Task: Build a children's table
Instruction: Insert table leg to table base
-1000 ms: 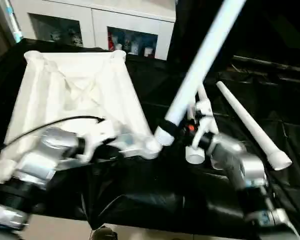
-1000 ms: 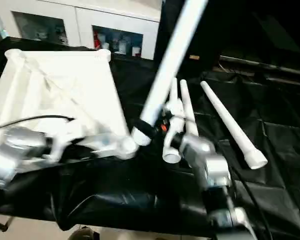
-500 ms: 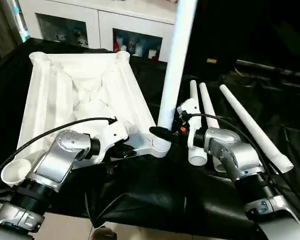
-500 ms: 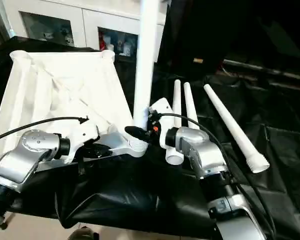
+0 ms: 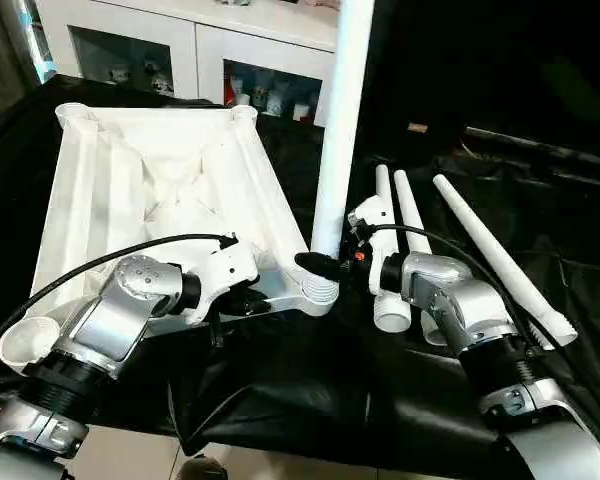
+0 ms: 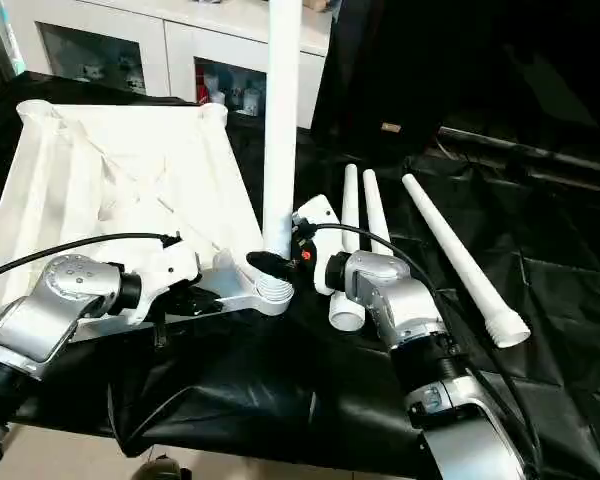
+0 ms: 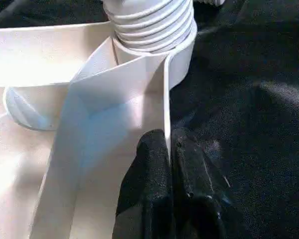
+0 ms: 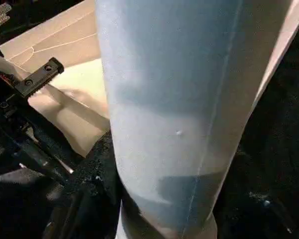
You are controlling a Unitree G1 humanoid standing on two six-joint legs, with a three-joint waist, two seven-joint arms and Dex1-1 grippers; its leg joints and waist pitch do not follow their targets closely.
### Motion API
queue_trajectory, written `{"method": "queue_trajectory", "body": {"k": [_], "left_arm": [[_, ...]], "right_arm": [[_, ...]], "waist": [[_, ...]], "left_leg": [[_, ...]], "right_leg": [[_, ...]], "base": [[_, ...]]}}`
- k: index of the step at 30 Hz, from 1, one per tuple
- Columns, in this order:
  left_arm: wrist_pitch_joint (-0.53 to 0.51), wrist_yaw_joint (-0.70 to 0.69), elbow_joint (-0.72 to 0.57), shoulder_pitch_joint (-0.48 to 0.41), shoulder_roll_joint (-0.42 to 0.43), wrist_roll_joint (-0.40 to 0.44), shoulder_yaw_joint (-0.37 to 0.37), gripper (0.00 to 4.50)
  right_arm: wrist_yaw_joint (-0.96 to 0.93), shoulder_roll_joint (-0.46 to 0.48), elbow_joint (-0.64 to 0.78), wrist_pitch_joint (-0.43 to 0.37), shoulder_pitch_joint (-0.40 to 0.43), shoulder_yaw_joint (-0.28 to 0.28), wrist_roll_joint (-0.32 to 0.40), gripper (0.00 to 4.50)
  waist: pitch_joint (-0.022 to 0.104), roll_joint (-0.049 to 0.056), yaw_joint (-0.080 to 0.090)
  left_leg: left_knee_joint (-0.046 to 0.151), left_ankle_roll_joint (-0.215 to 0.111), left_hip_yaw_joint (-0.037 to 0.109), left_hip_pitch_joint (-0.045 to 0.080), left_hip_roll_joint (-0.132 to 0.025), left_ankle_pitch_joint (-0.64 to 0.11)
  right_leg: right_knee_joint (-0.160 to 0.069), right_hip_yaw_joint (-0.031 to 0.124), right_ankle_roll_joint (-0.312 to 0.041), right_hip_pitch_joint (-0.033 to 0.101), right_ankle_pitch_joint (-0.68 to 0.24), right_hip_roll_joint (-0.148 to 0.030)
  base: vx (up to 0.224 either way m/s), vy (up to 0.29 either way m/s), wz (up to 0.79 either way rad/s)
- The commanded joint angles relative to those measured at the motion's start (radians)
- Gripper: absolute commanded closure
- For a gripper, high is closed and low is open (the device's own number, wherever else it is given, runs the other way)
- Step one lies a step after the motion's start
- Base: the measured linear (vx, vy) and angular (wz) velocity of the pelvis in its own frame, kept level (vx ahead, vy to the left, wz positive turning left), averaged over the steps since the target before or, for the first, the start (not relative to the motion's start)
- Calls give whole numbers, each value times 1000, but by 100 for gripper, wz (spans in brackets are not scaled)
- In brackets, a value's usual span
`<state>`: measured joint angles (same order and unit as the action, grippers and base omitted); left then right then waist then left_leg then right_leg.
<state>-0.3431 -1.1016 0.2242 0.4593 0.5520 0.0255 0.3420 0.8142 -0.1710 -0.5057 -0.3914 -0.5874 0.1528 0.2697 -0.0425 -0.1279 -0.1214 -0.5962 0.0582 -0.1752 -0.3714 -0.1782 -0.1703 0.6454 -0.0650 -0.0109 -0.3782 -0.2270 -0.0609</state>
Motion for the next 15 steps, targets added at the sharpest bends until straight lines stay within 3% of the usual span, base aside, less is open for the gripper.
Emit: {"method": "queue_trajectory", "body": {"k": [1,7,9,12,13,14,15], "left_arm": [[-34,-70,17,-10,16,24,81,450],[-21,-71,49,17,30,59,97,450],[-9,-67,66,30,28,66,96,450],[-3,-62,79,44,25,71,95,450],[-2,-62,82,48,25,71,96,450],[-2,-62,84,51,25,71,97,450],[0,-66,88,56,26,71,100,450]], "right_arm": [[4,-3,-37,3,0,-28,11,257],[6,4,-42,26,37,-56,34,257],[1,11,-45,48,61,-77,45,257],[6,20,-51,73,90,-100,62,257],[9,23,-52,80,99,-107,68,257],[9,26,-53,85,108,-115,75,257],[7,34,-58,100,129,-132,87,257]], "waist": [[41,22,7],[43,29,9],[43,32,6],[39,51,3],[37,45,2],[36,58,1],[38,56,1]], "left_leg": [[90,77,30,27,-65,-333],[90,79,26,28,-65,-318],[90,78,26,28,-64,-328],[94,90,32,33,-65,-379],[93,85,31,34,-66,-388],[95,87,36,34,-66,-406],[95,88,35,36,-67,-416]], "right_leg": [[-103,59,-132,10,-363,-105],[-96,60,-161,13,-261,-101],[-100,61,-157,14,-279,-102],[-104,61,-156,10,-331,-105],[-108,62,-155,8,-345,-105],[-109,62,-156,10,-374,-109],[-112,61,-154,10,-382,-108]], "base": [[0,0,0],[0,0,0],[0,0,0],[0,0,0],[0,0,0],[0,0,0],[0,0,0]]}}
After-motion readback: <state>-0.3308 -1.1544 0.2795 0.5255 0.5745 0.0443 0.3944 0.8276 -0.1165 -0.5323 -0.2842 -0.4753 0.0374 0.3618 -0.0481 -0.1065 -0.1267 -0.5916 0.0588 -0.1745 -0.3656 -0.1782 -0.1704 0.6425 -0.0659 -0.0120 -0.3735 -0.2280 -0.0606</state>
